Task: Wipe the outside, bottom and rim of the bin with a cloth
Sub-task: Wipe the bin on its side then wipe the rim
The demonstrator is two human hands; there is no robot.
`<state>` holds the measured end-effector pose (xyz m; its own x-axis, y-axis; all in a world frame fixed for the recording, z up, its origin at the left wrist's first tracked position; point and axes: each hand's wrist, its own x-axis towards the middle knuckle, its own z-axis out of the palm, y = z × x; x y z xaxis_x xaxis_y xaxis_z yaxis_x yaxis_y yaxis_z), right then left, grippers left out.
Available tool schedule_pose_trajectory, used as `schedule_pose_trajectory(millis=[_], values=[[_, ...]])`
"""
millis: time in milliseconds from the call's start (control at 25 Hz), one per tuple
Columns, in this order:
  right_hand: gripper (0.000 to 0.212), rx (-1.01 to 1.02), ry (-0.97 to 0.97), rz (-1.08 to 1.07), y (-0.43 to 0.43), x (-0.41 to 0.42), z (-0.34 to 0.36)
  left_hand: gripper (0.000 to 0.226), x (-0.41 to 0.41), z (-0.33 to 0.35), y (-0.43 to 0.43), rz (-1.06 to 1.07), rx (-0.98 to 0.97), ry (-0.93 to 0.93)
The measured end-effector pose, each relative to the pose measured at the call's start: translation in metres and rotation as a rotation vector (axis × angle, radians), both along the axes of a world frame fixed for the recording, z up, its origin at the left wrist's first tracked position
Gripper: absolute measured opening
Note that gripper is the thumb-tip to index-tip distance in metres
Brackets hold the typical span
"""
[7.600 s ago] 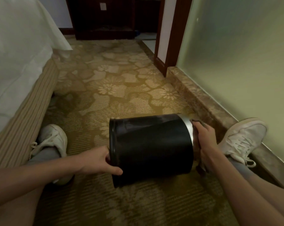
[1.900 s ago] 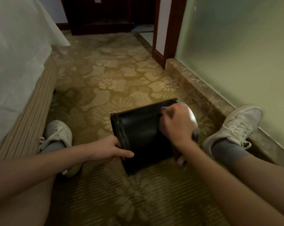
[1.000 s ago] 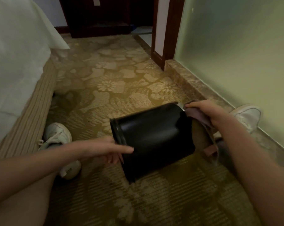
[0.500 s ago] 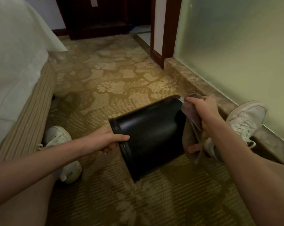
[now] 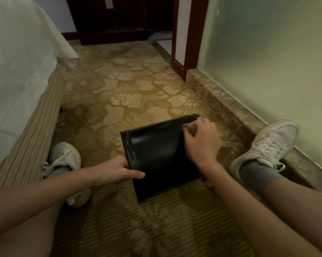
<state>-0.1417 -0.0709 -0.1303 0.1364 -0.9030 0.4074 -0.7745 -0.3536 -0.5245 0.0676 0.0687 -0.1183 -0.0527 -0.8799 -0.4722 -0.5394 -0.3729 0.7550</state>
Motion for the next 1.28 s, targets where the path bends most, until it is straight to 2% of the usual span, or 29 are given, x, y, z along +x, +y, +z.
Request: schedule_pose_trajectory(millis=[120,200,280,360,400,560,680,720,760,800,840,880,960,1000,1080,1160,1280], values=[[0.015,-0.081,0.069,0.42,0.055,0.054,-0.007,0.015,-0.001,-0.005,0.001,-0.029,0.014,0.01],[0.015,-0.127,0.118,0.543,0.062,0.054,-0.015,0.028,-0.002,-0.007,0.003,-0.047,0.05,0.029],[0.016,-0.107,0.02,0.347,0.025,0.026,-0.012,0.041,-0.001,-0.011,0.004,-0.065,0.079,0.039],[0.019,-0.013,-0.001,0.109,-0.019,-0.014,-0.005,0.042,0.0,-0.012,0.004,-0.074,0.079,0.035],[0.019,0.064,-0.028,0.064,-0.034,-0.029,-0.002,0.04,0.0,-0.012,0.004,-0.072,0.076,0.041],[0.017,0.423,-0.267,0.052,-0.052,-0.04,0.006,0.041,-0.002,-0.006,0.004,-0.118,0.155,0.068],[0.019,0.716,-0.579,0.003,-0.065,-0.043,0.016,0.027,0.001,0.005,0.004,-0.135,0.378,0.174],[0.021,0.805,-0.629,-0.003,-0.071,-0.047,0.019,0.026,0.003,0.01,0.004,-0.145,0.428,0.19],[0.022,0.877,-0.624,-0.001,-0.076,-0.053,0.022,0.034,0.006,0.016,0.002,-0.154,0.453,0.184],[0.022,0.932,-0.604,0.017,-0.08,-0.058,0.023,0.052,0.012,0.021,-0.001,-0.128,0.446,0.163],[0.02,0.989,-0.581,0.053,-0.08,-0.064,0.025,0.069,0.019,0.026,-0.005,-0.066,0.414,0.146],[0.018,1.05,-0.58,0.104,-0.079,-0.068,0.026,0.078,0.026,0.03,-0.009,0.009,0.367,0.142],[0.021,1.138,-0.555,0.169,-0.074,-0.074,0.028,0.068,0.03,0.034,-0.015,0.146,0.294,0.164],[0.025,1.13,-0.493,0.169,-0.072,-0.076,0.03,0.051,0.026,0.035,-0.017,0.213,0.273,0.183],[0.027,0.991,-0.311,0.134,-0.073,-0.075,0.034,0.032,0.016,0.03,-0.016,0.307,0.238,0.198],[0.026,0.749,-0.106,0.12,-0.069,-0.064,0.036,0.025,0.01,0.024,-0.015,0.337,0.19,0.191],[0.027,0.282,0.181,0.052,-0.03,-0.023,0.025,0.026,0.012,0.021,-0.014,0.311,0.17,0.223]])
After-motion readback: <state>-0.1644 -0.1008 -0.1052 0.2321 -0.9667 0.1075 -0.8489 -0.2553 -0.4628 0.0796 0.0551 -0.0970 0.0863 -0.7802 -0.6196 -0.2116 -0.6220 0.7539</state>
